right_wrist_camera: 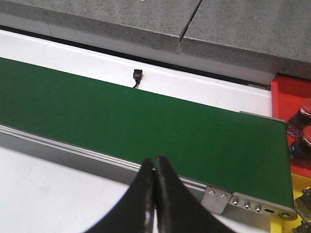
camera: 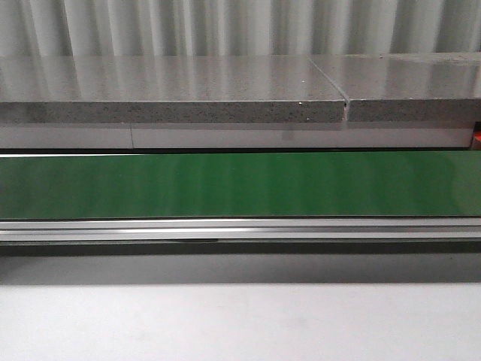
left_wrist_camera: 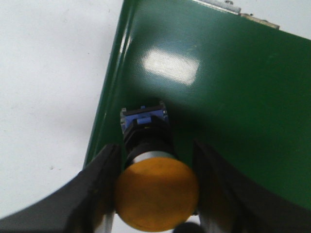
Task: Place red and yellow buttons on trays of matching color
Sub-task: 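Lower the left gripper onto a yellow button in the cluster and grasp, then set the yellow button on the belt and open the left gripper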
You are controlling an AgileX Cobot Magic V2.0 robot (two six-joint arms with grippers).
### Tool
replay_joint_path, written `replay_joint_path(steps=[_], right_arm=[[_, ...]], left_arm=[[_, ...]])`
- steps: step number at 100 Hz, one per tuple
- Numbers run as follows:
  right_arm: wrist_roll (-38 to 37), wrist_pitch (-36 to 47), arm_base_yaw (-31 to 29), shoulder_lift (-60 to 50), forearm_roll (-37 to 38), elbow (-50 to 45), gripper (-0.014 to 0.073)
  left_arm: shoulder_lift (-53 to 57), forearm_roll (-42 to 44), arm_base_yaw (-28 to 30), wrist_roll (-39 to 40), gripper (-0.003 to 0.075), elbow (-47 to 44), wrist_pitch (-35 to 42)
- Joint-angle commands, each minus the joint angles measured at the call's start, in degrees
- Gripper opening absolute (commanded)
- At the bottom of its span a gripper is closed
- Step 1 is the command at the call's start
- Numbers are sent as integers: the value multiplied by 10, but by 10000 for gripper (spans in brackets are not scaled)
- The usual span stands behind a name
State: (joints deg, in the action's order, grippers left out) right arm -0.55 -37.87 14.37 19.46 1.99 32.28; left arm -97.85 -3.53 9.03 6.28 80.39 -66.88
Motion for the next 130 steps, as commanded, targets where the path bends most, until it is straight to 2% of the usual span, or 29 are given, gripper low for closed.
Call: replay_joint_path(steps=[1, 11, 31, 38, 69, 84, 130], right_arm=[[6, 39, 1, 5, 7, 15, -67], [6, 39, 1, 5, 7, 15, -67], [6, 39, 1, 5, 7, 15, -67], [6, 39, 1, 5, 7, 15, -67], [6, 39, 1, 5, 7, 15, -67], [6, 39, 1, 5, 7, 15, -67], [6, 39, 1, 5, 7, 15, -67]], left_arm=[[16, -8, -4, -1, 142, 13, 4], [13, -8, -4, -1, 215, 13, 4], [13, -19, -4, -4, 552, 13, 7], [13, -26, -4, -4, 617, 13, 7], [13, -103, -4, -5, 619, 47, 47], [13, -104, 2, -2, 618, 76, 72], [-16, -73, 104, 10, 619, 82, 58]])
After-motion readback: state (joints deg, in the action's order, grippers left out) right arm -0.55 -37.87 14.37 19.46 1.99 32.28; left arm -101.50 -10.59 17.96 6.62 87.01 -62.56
